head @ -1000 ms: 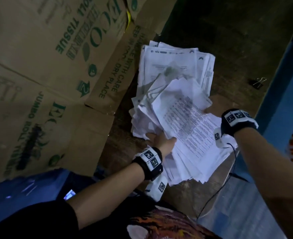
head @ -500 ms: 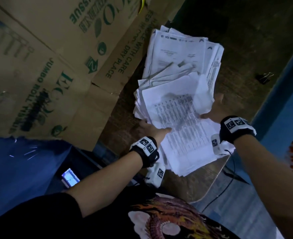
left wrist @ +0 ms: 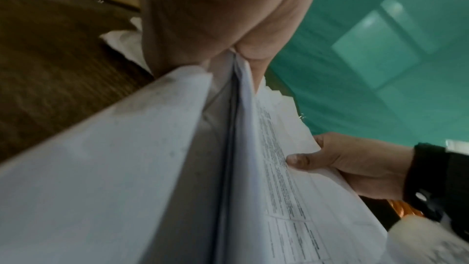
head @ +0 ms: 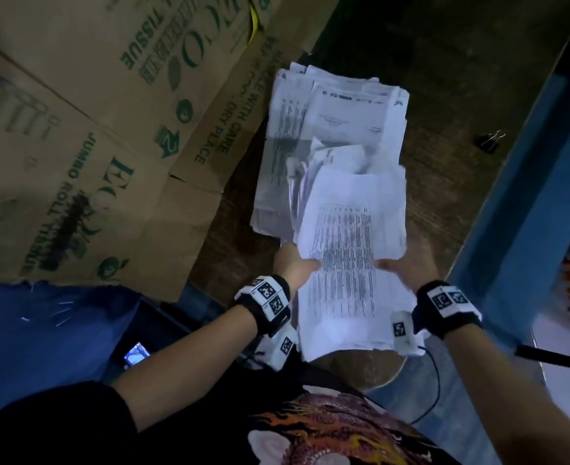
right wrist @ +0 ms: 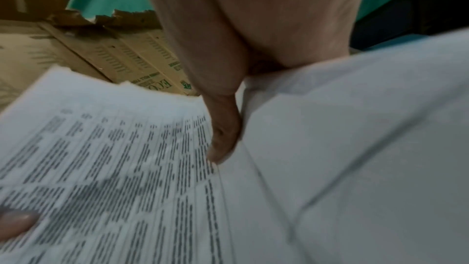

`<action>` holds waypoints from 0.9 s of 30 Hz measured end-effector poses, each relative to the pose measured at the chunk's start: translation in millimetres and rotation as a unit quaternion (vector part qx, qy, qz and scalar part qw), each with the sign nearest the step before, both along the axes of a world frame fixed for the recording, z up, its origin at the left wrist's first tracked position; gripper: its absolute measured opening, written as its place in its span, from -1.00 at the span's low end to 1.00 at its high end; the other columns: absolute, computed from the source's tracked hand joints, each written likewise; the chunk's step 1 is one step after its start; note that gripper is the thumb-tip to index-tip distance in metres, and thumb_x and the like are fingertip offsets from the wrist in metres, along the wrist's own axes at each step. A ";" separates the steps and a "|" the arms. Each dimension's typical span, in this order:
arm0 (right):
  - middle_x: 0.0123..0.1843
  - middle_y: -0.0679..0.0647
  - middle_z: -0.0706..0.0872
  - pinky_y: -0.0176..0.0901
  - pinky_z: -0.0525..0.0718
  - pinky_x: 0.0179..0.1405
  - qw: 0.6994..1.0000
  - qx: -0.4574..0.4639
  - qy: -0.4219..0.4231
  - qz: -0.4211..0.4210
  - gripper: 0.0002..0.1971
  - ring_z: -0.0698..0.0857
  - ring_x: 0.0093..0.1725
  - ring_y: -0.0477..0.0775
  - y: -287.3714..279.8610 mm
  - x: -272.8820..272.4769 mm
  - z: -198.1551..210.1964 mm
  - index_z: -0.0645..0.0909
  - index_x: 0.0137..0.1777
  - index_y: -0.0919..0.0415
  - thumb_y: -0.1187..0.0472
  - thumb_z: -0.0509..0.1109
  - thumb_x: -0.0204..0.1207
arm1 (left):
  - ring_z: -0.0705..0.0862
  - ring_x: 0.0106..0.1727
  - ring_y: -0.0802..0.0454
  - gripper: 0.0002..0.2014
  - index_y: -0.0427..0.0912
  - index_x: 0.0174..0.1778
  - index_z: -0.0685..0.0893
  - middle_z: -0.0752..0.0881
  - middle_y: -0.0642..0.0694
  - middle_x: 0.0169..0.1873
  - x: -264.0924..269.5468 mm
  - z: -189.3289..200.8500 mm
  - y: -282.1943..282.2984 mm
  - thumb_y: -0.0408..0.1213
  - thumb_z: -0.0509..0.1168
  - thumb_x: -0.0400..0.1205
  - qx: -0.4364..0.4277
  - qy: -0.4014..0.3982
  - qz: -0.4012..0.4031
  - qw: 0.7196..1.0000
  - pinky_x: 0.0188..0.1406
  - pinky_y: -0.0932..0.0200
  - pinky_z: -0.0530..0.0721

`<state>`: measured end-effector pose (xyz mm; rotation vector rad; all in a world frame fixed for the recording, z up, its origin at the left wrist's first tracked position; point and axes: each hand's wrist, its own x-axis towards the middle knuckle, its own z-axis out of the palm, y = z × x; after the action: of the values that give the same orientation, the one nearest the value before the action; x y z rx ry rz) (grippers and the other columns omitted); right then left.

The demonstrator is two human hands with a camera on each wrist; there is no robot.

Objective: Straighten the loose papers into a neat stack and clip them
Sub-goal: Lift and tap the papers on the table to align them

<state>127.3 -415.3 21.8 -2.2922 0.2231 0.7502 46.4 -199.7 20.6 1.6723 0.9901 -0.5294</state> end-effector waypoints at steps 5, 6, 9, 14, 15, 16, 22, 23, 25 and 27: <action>0.09 0.06 0.68 -0.17 0.53 0.08 0.995 0.071 0.009 -0.066 -0.44 0.65 0.14 0.04 -1.0 -20.3 6.0 0.54 0.26 0.22 0.34 0.67 0.28 | 0.74 0.04 -0.08 -0.74 -0.42 0.01 0.70 0.77 -0.18 -0.01 13.1 21.8 19.2 -0.38 0.51 0.47 -0.003 -0.046 -0.076 0.996 0.09 0.10 0.71; 0.08 0.03 0.66 -0.18 0.53 0.07 0.994 0.079 0.005 -0.075 -0.45 0.63 0.12 0.02 0.5 -20.7 9.8 0.51 0.24 0.19 0.35 0.66 0.30 | 0.76 0.06 -0.09 -0.73 -0.42 0.02 0.72 0.79 -0.19 0.00 20.1 25.2 25.8 -0.41 0.53 0.45 -0.007 -0.059 -0.083 0.995 0.12 0.05 0.72; 0.07 0.04 0.75 -0.20 0.65 -0.04 0.988 0.122 -0.020 -0.093 -0.52 0.74 0.04 0.03 6.3 -12.4 23.7 0.56 0.17 0.18 0.34 0.66 0.30 | 0.78 0.03 -0.08 -0.65 -0.36 0.05 0.73 0.80 -0.18 -0.01 51.6 34.5 50.2 -0.43 0.58 0.36 -0.007 -0.079 -0.092 0.993 0.14 0.00 0.73; 0.19 0.11 0.76 0.07 0.73 0.13 0.982 0.142 -0.056 -0.114 -0.39 0.76 0.12 0.06 28.6 41.5 28.0 0.55 0.34 0.26 0.28 0.68 0.28 | 0.73 0.14 -0.08 -0.46 -0.32 0.16 0.67 0.77 -0.15 0.11 127.6 33.8 88.8 -0.34 0.66 0.28 -0.022 -0.095 -0.115 0.989 0.26 -0.05 0.66; 0.21 0.14 0.75 0.10 0.72 0.16 0.984 0.126 -0.063 -0.109 -0.37 0.74 0.15 0.10 34.6 55.4 25.4 0.54 0.34 0.27 0.27 0.69 0.27 | 0.69 0.21 -0.08 -0.42 -0.33 0.22 0.64 0.74 -0.15 0.18 141.6 33.0 94.3 -0.31 0.65 0.30 -0.020 -0.091 -0.116 0.989 0.29 -0.03 0.63; 0.22 0.17 0.74 0.12 0.71 0.19 0.987 0.106 -0.066 -0.098 -0.36 0.73 0.17 0.13 39.5 69.8 20.0 0.54 0.34 0.29 0.26 0.69 0.26 | 0.64 0.31 -0.10 -0.34 -0.33 0.30 0.58 0.69 -0.16 0.26 153.1 29.2 99.2 -0.25 0.65 0.32 -0.015 -0.087 -0.111 0.990 0.33 -0.03 0.60; 0.68 0.28 0.17 0.32 0.18 0.60 0.996 -0.080 0.042 0.017 -0.05 0.13 0.66 0.36 63.4 121.2 -14.6 0.16 0.66 0.23 -0.13 0.55 0.40 | 0.57 0.40 -0.19 -0.02 -0.08 0.51 0.40 0.51 -0.18 0.48 199.8 -45.4 135.9 0.26 0.52 0.20 0.077 -0.032 -0.171 0.982 0.36 -0.12 0.60; 0.72 0.30 -0.02 0.37 0.02 0.60 0.991 -0.115 0.063 0.018 -0.02 -0.06 0.68 0.40 64.0 124.2 -15.5 0.07 0.68 0.19 -0.21 0.49 0.43 | 0.58 0.39 -0.18 0.05 0.07 0.48 0.41 0.51 -0.14 0.49 208.2 -93.5 151.3 0.39 0.48 0.04 0.098 -0.032 -0.171 0.980 0.33 -0.13 0.62; 0.72 0.30 -0.18 0.39 -0.04 0.59 0.988 -0.133 0.078 -0.019 0.06 -0.19 0.68 0.41 66.7 128.5 -10.5 -0.07 0.70 0.18 -0.35 0.39 0.42 | 0.53 0.44 -0.19 0.12 0.35 0.41 0.37 0.44 -0.05 0.54 214.4 -174.9 167.3 0.55 0.41 -0.15 0.140 -0.025 -0.164 0.976 0.35 -0.20 0.57; 0.71 0.30 -0.01 0.29 0.17 0.57 0.991 -0.092 0.066 -0.071 0.10 0.04 0.68 0.38 73.6 132.1 -11.4 -0.14 0.69 0.28 -0.28 0.43 0.43 | 0.50 0.47 -0.23 0.09 0.48 0.38 0.30 0.40 -0.02 0.56 212.0 -189.2 158.7 0.58 0.40 -0.15 0.132 -0.020 -0.159 0.978 0.32 -0.27 0.56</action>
<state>259.4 -341.7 10.4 -2.3708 0.5313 0.8389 258.5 -41.0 -168.6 2.0904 0.7918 -0.5912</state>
